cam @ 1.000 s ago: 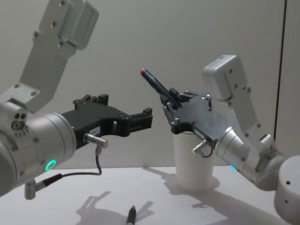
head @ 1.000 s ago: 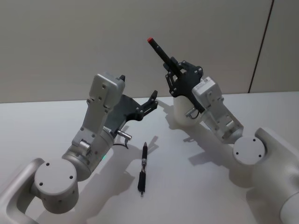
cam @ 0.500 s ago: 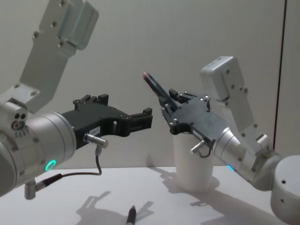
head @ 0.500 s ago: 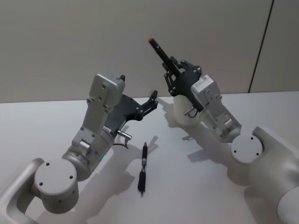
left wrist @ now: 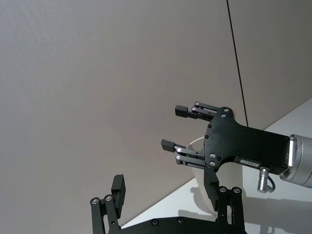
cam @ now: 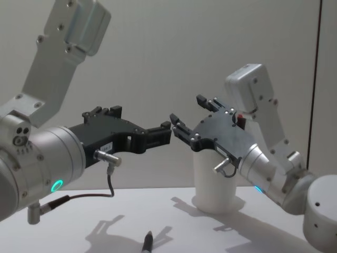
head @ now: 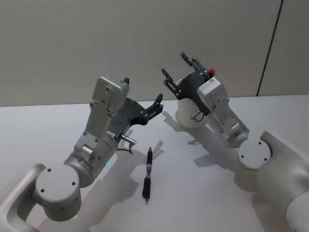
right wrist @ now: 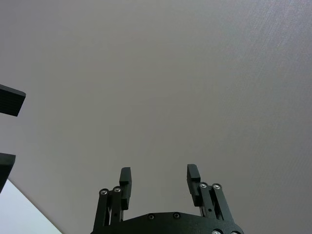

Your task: Place the pen into the pen holder.

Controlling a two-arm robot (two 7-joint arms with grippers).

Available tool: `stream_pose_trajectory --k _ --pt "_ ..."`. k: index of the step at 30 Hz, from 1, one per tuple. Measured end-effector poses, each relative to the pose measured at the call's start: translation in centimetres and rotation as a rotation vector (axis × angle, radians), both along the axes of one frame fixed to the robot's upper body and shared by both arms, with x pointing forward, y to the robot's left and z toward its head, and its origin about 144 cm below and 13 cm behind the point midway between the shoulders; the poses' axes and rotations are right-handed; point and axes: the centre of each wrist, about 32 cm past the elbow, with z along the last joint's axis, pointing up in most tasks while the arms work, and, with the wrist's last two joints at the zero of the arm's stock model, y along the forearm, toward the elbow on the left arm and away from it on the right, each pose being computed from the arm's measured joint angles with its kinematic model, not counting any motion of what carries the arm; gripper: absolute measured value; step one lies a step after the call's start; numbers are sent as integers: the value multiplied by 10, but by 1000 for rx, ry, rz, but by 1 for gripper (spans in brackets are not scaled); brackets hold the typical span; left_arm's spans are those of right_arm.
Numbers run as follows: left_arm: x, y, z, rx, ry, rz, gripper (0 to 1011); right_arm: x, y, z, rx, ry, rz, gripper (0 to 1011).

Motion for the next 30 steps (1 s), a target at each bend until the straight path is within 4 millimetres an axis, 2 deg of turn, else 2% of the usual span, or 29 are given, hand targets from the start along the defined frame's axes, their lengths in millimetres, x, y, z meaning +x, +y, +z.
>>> stream_pose_trajectory --k 1,4,12,19,30 --pt "0 0 0 0 0 0 1001 0 0 0 0 0 0 681" --pt "0 0 0 0 0 0 1001 0 0 0 0 0 0 814" --pt "0 0 0 0 0 0 1001 0 0 0 3 1 -1 1001" --pt "0 0 0 0 0 0 1001 -2 -1 3 22 0 10 1001" --pt "0 0 0 0 0 0 1001 -18 -6 10 70 11 36 1001"
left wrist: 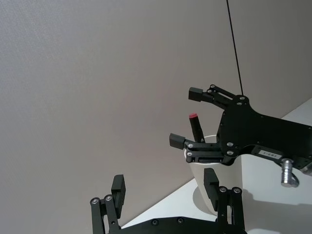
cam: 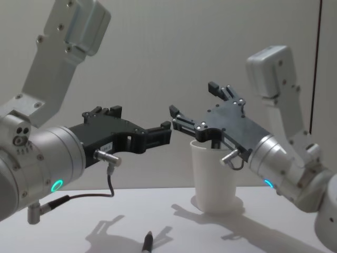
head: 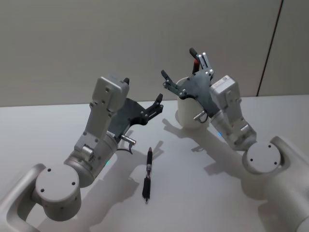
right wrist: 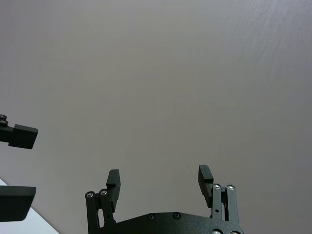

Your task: Place the pen into the pen holder.

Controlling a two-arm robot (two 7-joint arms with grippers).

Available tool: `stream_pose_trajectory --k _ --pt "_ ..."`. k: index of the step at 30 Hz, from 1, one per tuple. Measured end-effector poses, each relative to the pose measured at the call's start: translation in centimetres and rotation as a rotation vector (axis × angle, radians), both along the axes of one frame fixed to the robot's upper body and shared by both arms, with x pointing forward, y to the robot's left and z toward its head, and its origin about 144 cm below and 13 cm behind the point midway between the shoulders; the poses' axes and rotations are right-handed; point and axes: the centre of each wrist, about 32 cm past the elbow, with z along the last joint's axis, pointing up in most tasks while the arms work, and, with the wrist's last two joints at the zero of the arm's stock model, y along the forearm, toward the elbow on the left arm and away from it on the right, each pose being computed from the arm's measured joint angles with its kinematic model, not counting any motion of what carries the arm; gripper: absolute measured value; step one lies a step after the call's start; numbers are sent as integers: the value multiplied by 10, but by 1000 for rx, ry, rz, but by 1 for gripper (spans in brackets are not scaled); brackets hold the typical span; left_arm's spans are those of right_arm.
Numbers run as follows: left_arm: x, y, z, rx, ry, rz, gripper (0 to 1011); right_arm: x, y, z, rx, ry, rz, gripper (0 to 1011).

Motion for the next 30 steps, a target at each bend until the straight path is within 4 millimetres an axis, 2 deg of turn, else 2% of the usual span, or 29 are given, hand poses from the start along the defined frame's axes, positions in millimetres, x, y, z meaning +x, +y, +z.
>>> stream_pose_trajectory --k 13,30 --pt "0 0 0 0 0 0 1001 -35 -15 5 59 40 14 1001" --pt "0 0 0 0 0 0 1001 -89 -38 -1 133 123 -53 1001"
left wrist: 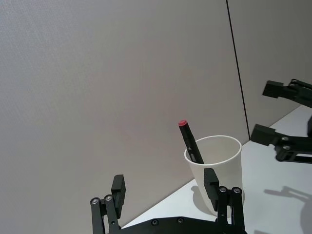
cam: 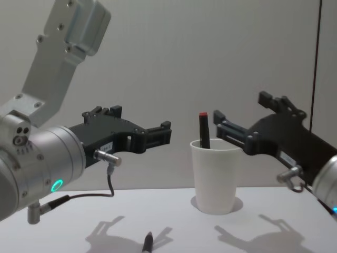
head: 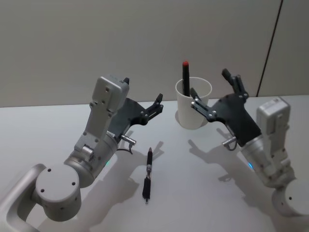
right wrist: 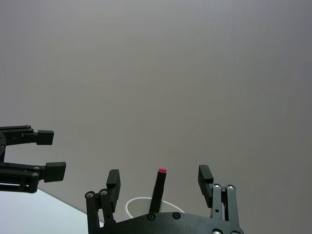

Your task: Place the pen into the pen holder.

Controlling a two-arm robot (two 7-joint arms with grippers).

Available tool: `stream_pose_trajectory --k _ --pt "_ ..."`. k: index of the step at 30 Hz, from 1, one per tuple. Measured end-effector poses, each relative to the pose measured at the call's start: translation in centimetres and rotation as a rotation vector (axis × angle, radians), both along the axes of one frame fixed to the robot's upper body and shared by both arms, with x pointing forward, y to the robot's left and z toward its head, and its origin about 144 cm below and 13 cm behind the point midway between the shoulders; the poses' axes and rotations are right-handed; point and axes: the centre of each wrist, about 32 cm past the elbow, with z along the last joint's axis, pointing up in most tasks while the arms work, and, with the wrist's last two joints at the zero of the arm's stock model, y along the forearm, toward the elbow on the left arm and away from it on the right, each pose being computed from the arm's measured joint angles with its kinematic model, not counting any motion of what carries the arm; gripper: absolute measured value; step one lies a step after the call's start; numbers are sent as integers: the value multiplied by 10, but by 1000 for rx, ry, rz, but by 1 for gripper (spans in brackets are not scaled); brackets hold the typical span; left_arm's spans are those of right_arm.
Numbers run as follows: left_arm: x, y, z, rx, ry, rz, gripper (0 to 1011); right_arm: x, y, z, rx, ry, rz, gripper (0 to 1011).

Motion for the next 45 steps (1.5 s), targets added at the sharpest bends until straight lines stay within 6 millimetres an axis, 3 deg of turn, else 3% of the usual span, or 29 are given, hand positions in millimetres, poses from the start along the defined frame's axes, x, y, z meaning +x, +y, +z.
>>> stream_pose_trajectory --k 16,45 --pt "0 0 0 0 0 0 1001 -14 -11 4 23 57 -39 1001" --pt "0 0 0 0 0 0 1001 -60 -47 40 78 331 -146 1001"
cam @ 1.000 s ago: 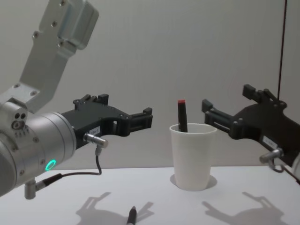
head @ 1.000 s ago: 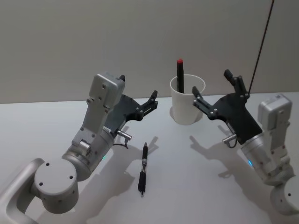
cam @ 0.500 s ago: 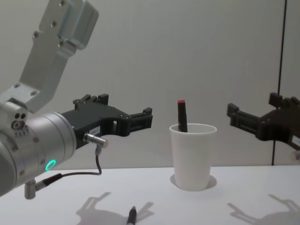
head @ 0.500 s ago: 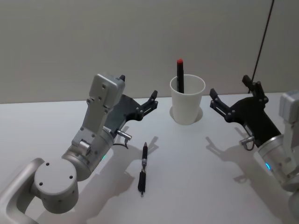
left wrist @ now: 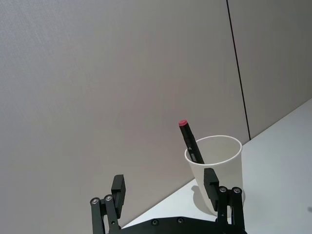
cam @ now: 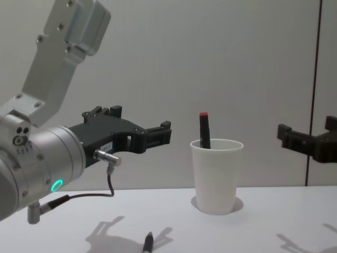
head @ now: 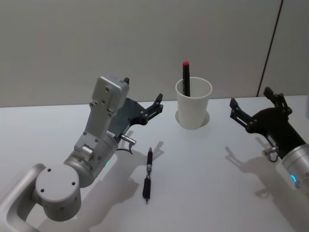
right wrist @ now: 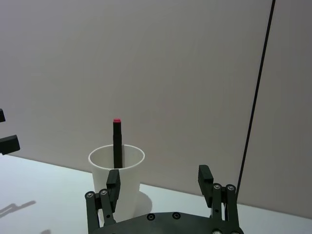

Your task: Place the pen into the pen holder.

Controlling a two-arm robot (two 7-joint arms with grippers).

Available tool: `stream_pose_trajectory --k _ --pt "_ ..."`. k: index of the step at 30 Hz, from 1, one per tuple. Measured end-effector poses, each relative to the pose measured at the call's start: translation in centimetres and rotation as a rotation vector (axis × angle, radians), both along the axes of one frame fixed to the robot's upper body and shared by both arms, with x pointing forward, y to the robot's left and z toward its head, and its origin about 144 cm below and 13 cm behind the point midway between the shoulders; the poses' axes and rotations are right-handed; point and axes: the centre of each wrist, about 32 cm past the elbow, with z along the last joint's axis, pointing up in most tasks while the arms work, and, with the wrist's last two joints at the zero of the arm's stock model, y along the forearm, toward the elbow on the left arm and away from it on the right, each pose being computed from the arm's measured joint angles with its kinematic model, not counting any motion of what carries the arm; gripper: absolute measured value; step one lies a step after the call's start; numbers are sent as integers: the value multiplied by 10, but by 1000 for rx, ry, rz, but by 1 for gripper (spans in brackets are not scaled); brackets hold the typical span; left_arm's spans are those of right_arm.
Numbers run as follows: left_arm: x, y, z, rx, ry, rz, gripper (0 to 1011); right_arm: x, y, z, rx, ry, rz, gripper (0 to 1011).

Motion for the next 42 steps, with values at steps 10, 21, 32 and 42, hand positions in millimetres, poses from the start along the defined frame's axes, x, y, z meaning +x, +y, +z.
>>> stream_pose_trajectory --k 10,21,32,42 --pt "0 0 0 0 0 0 1001 -13 -6 11 8 73 -9 1001" --pt "0 0 0 0 0 0 1001 -15 -6 12 8 83 -10 1001" --pt "-2 0 1 -1 18 -9 1001 -15 -6 12 8 83 -9 1001" --pt "-16 1 9 -2 80 -29 1001 -15 -6 12 8 82 -8 1001"
